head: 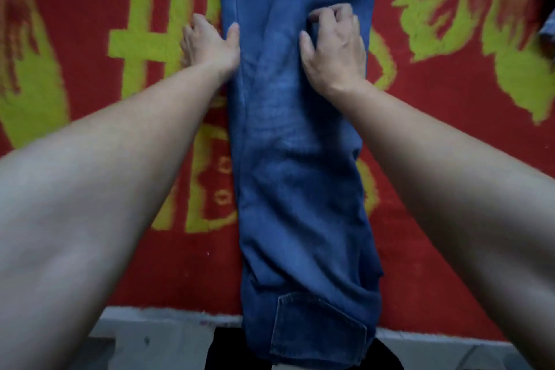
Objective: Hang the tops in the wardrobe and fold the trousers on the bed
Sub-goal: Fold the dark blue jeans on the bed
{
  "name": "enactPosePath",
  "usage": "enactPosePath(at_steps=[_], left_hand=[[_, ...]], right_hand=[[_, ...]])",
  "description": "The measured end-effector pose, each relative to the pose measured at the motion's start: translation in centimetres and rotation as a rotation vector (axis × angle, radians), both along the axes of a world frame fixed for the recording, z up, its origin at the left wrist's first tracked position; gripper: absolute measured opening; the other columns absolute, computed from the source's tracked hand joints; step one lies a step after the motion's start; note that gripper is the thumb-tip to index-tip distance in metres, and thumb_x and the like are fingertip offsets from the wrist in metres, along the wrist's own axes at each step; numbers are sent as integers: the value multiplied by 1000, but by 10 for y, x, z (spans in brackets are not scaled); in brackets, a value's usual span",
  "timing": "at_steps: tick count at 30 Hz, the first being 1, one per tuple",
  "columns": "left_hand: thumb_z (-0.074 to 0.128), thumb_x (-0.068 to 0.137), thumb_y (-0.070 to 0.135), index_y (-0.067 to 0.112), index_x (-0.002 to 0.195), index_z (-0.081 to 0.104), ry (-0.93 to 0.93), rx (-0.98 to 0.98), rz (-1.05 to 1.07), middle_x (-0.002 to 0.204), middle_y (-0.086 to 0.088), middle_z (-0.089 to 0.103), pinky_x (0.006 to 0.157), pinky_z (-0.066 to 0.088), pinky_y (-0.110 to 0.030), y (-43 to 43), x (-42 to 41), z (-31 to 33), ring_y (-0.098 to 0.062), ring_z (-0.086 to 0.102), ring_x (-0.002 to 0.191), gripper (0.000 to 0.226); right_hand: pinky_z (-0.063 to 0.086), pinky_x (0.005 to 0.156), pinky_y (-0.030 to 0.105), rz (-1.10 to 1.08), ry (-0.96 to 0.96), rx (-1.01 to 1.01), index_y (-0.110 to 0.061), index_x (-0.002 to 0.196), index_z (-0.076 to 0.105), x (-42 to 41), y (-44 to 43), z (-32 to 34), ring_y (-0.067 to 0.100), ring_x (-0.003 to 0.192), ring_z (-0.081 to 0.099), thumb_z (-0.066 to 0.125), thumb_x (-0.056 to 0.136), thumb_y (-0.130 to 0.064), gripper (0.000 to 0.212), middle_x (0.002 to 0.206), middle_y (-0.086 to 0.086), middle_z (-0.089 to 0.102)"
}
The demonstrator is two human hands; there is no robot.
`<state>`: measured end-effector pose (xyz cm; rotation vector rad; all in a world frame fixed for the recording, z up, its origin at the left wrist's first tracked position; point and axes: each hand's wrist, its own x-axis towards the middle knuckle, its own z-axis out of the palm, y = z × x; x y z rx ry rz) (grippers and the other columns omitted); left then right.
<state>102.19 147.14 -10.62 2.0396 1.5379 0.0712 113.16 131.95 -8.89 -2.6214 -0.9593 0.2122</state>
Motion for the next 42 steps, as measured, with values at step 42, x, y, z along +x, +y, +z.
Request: enactPosePath(at_steps=[42], left_hand=[[29, 95, 68, 14, 122, 52, 123, 25, 93, 134, -15, 54, 107, 30, -48, 10, 40, 4, -34, 46, 129, 65]], right_hand=[[41, 82, 38, -284, 290, -216, -15, 112, 66, 63, 32, -2, 39, 113, 59, 27, 100, -64, 64, 118, 16, 67]])
